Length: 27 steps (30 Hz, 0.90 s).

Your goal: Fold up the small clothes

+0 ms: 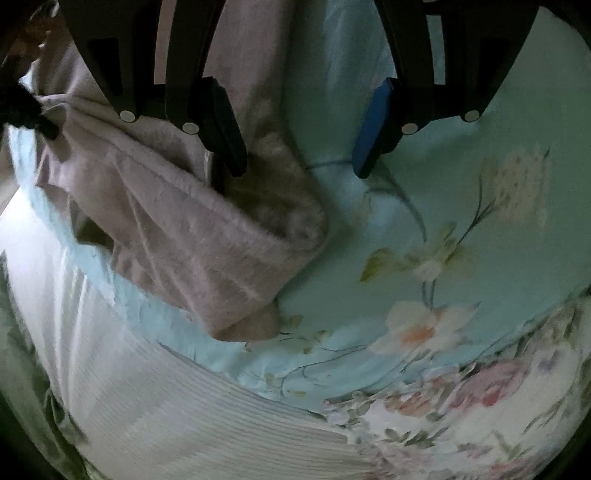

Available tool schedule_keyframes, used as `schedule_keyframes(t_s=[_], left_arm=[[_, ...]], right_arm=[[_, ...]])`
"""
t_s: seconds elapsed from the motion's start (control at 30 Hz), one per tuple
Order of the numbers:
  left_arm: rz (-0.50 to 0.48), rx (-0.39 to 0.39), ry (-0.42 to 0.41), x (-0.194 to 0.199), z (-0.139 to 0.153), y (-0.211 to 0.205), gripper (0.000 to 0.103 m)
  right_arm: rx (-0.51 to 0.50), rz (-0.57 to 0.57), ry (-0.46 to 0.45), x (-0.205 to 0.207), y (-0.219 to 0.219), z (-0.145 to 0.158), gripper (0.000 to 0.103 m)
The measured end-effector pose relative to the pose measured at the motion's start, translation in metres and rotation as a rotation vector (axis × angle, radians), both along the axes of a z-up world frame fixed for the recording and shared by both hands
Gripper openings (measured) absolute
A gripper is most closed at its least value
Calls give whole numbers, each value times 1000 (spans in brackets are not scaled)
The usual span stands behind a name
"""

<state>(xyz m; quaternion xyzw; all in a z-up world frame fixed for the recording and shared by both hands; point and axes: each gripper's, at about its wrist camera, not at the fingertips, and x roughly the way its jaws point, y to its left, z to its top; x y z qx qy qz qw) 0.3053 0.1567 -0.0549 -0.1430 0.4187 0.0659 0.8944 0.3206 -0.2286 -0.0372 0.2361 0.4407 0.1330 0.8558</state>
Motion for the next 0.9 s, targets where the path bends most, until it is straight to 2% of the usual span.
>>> schedule_keyframes(t_s=[0.13, 0.17, 0.23, 0.3, 0.37, 0.5, 0.67, 0.8, 0.9], left_arm=[[-16, 58, 10, 4, -2, -5, 59], [-15, 69, 9, 6, -1, -9, 58], [-12, 97, 1, 5, 0, -12, 58], [-4, 112, -7, 2, 1, -13, 56], [2, 119, -17, -2, 3, -15, 53], [33, 130, -34, -13, 6, -14, 49], [50, 63, -28, -16, 2, -3, 49], [46, 75, -35, -17, 1, -6, 50], [47, 85, -39, -18, 1, -8, 50]], right_arm=[[20, -25, -164, -24, -19, 51, 8], [29, -59, -216, -35, -32, 67, 8], [7, -124, -258, -49, -55, 82, 8], [-20, -176, -238, -56, -81, 82, 8], [-26, -211, -172, -54, -100, 66, 8], [-54, -200, -72, -48, -101, 31, 8], [-73, -208, -54, -49, -98, 19, 8], [-89, -234, -112, -59, -102, 34, 8], [-131, -225, -72, -55, -100, 31, 8]])
